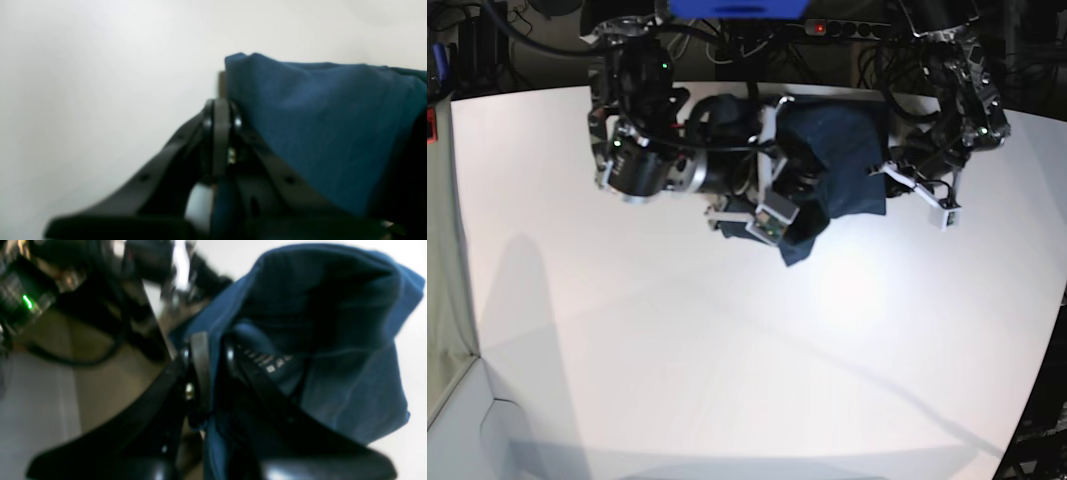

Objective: Layout the t-shirt on the table in an organized manner, then fold the t-shirt properly
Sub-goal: 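Grasp the strip's other end with the right gripper and lift it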

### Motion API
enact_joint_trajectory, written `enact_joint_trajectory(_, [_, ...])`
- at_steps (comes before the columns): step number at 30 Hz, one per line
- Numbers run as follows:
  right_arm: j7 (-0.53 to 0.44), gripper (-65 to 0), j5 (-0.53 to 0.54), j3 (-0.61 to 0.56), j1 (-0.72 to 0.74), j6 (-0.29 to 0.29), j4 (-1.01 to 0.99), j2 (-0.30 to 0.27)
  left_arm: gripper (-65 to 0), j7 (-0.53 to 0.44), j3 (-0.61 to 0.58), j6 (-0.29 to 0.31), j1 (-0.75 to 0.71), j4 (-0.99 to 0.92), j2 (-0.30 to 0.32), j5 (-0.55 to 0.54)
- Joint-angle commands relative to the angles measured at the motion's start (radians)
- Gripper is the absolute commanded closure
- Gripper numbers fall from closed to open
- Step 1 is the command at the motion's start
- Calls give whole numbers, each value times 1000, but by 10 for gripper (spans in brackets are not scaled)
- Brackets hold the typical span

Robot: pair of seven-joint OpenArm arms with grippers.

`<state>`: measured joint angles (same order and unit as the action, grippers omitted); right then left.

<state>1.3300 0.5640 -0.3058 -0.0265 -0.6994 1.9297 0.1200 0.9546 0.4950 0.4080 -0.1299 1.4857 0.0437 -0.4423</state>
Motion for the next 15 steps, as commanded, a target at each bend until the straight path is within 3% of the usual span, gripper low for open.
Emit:
enact_joint_trajectory(1, [-43,0,21,-30,27,1,14,11,-2,39,0,-11,-4,2,0,40])
enact_joint_trajectory(8, [-108,0,-114,-229,56,1,7,11,-2,39,0,-11,-6,8,0,40])
enact_joint_trajectory(15, [-182,0,-126,-326,115,1,-135,11,-2,39,1,-11,-7,10,-1,40])
